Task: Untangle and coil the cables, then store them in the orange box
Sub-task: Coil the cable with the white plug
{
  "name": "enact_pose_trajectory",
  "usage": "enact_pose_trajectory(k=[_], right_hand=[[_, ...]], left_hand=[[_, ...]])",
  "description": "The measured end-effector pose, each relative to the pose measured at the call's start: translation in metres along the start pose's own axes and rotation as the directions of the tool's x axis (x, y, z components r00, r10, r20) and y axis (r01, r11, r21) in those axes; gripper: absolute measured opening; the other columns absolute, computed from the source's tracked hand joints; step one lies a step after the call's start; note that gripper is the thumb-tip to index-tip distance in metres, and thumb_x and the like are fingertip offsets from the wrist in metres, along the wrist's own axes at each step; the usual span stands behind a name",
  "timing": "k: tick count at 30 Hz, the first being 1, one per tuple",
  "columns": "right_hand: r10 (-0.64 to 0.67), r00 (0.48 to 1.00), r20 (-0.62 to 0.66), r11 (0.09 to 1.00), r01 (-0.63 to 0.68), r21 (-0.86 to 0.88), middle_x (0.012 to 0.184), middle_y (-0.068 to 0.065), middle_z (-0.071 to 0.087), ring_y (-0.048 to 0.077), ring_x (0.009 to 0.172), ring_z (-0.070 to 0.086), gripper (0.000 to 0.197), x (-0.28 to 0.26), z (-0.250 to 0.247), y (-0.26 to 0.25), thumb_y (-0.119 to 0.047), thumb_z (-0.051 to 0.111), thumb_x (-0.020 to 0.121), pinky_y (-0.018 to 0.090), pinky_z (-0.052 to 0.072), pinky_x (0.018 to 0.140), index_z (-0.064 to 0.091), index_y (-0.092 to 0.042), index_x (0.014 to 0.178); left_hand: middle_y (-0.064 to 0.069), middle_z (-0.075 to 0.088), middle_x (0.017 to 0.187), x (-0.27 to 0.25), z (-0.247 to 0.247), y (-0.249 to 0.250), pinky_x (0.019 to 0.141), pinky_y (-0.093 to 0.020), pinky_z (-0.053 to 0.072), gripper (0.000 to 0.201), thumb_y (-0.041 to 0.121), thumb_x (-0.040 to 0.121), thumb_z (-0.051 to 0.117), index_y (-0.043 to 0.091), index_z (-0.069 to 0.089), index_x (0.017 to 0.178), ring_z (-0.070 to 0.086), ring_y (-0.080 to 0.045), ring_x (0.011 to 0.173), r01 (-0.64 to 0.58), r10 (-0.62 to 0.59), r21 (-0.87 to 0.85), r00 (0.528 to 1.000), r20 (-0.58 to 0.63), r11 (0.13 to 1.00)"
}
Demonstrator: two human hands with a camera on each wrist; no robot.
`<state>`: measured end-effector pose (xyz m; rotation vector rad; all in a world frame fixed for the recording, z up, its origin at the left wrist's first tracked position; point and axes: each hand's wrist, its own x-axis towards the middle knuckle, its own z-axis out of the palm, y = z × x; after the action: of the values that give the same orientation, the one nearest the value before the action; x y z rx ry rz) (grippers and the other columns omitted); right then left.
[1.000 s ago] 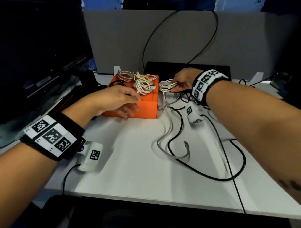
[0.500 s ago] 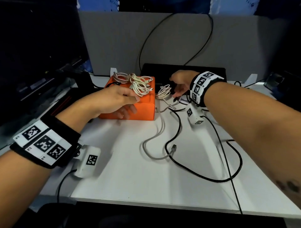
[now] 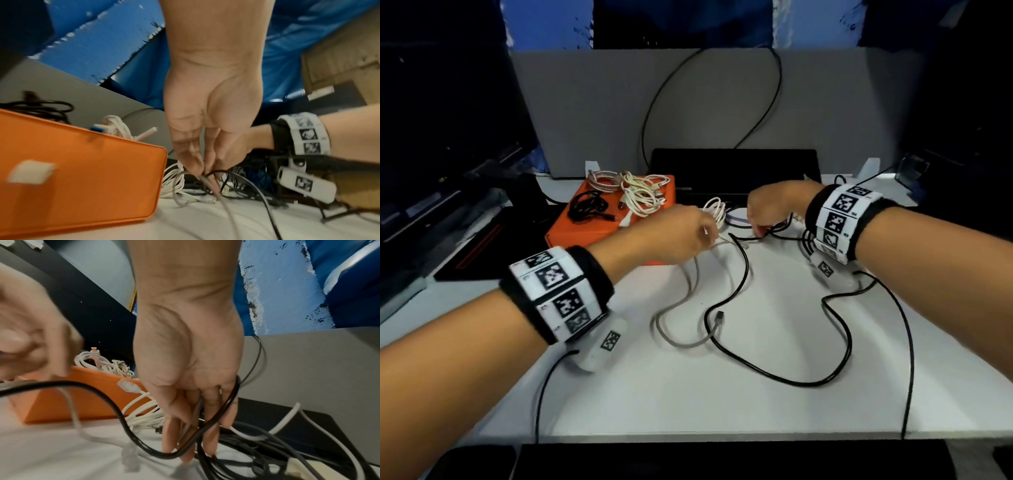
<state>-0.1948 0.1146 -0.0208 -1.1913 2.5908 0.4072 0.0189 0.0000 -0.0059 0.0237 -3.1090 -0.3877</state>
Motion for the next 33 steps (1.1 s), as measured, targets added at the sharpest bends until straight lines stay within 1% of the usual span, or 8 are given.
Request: enact_pose_trajectory(k=[4, 7, 14, 18, 21, 23, 27, 33], right_hand=[[-0.070, 0.993, -0.092, 0.994, 0.077, 0.079, 0.094, -0.010, 0.066, 0.016, 0.089, 0.061, 0.021, -0.012, 0.009, 0.003, -0.010, 0.061, 0.089, 0.030, 0.049, 0.079, 0.073, -0.019, 0.104], [-0.112, 0.986, -0.120, 0.988, 0.123, 0.088, 0.102, -0.008, 0.066, 0.020, 0.097, 0.063, 0.024, -0.010, 0.016, 0.002, -0.014, 0.061, 0.089, 0.034, 0.053, 0.089, 0.072, -0.027, 0.105], [-0.123, 0.976, -0.179, 0.992, 0.119, -0.032, 0.107, 0.004, 0.075, 0.028, 0.098, 0.069, 0.023, -0.023, 0.021, 0.003, -0.022, 0.059, 0.096, 0.042, 0.057, 0.089, 0.077, -0.012, 0.104], [-0.052, 0.981, -0.185, 0.991, 0.028, -0.130, 0.104, 0.006, 0.071, 0.026, 0.088, 0.065, 0.024, -0.030, 0.025, 0.009, -0.008, 0.050, 0.098, 0.030, 0.046, 0.069, 0.073, -0.007, 0.105], [-0.033, 0.986, -0.164, 0.989, 0.008, -0.147, 0.101, 0.008, 0.072, 0.030, 0.084, 0.068, 0.017, -0.032, 0.025, 0.012, -0.008, 0.054, 0.094, 0.034, 0.053, 0.069, 0.072, -0.008, 0.093], [-0.030, 0.984, -0.177, 0.992, 0.008, -0.124, 0.098, 0.009, 0.074, 0.029, 0.076, 0.066, 0.016, -0.035, 0.021, 0.009, -0.007, 0.054, 0.090, 0.036, 0.054, 0.067, 0.069, -0.010, 0.083], [-0.068, 0.961, -0.268, 0.990, 0.032, -0.139, 0.100, 0.006, 0.069, 0.029, 0.085, 0.068, 0.021, -0.043, 0.018, -0.002, -0.009, 0.053, 0.094, 0.036, 0.055, 0.068, 0.072, -0.015, 0.101], [-0.130, 0.972, -0.194, 0.981, 0.099, -0.166, 0.108, 0.005, 0.069, 0.027, 0.092, 0.067, 0.028, -0.055, 0.025, -0.008, -0.011, 0.048, 0.097, 0.036, 0.056, 0.074, 0.072, -0.016, 0.110]], left_hand=[[-0.006, 0.054, 0.123, 0.058, 0.028, 0.009, 0.085, -0.040, 0.054, 0.036, 0.012, 0.097, 0.052, 0.022, 0.066, 0.129, 0.059, -0.029, 0.112, 0.043, -0.065, 0.322, 0.996, 0.058, 0.946], [-0.007, 0.042, 0.128, 0.087, 0.049, 0.011, 0.077, -0.044, 0.052, 0.052, 0.007, 0.090, 0.055, 0.027, 0.058, 0.138, 0.055, -0.033, 0.117, 0.067, -0.152, 0.508, 0.980, 0.127, 0.859], [-0.013, 0.035, 0.151, 0.107, 0.053, 0.016, 0.102, -0.047, 0.045, 0.050, 0.025, 0.097, 0.063, 0.014, 0.051, 0.145, 0.039, -0.035, 0.137, 0.129, -0.179, 0.749, 0.984, -0.014, 0.649], [-0.015, 0.036, 0.151, 0.106, 0.041, 0.013, 0.100, -0.049, 0.048, 0.054, 0.044, 0.103, 0.053, 0.011, 0.051, 0.146, 0.034, -0.042, 0.142, 0.157, -0.228, 0.736, 0.974, -0.005, 0.658], [-0.015, 0.036, 0.154, 0.101, 0.035, 0.012, 0.096, -0.046, 0.047, 0.055, 0.036, 0.104, 0.054, 0.007, 0.045, 0.149, 0.036, -0.045, 0.142, 0.160, -0.290, 0.765, 0.957, 0.035, 0.623], [-0.012, 0.050, 0.143, 0.098, 0.034, 0.009, 0.089, -0.041, 0.049, 0.047, 0.019, 0.100, 0.058, 0.006, 0.049, 0.144, 0.054, -0.037, 0.127, 0.176, -0.327, 0.727, 0.943, 0.070, 0.664], [-0.005, 0.065, 0.111, 0.094, 0.031, 0.008, 0.074, -0.039, 0.057, 0.033, 0.007, 0.093, 0.059, 0.009, 0.063, 0.125, 0.066, -0.027, 0.085, 0.188, -0.338, 0.572, 0.926, 0.167, 0.798], [-0.006, 0.065, 0.128, 0.089, 0.030, -0.001, 0.081, -0.038, 0.055, 0.036, 0.021, 0.096, 0.050, 0.017, 0.063, 0.130, 0.064, -0.029, 0.110, 0.153, -0.244, 0.485, 0.961, 0.129, 0.861]])
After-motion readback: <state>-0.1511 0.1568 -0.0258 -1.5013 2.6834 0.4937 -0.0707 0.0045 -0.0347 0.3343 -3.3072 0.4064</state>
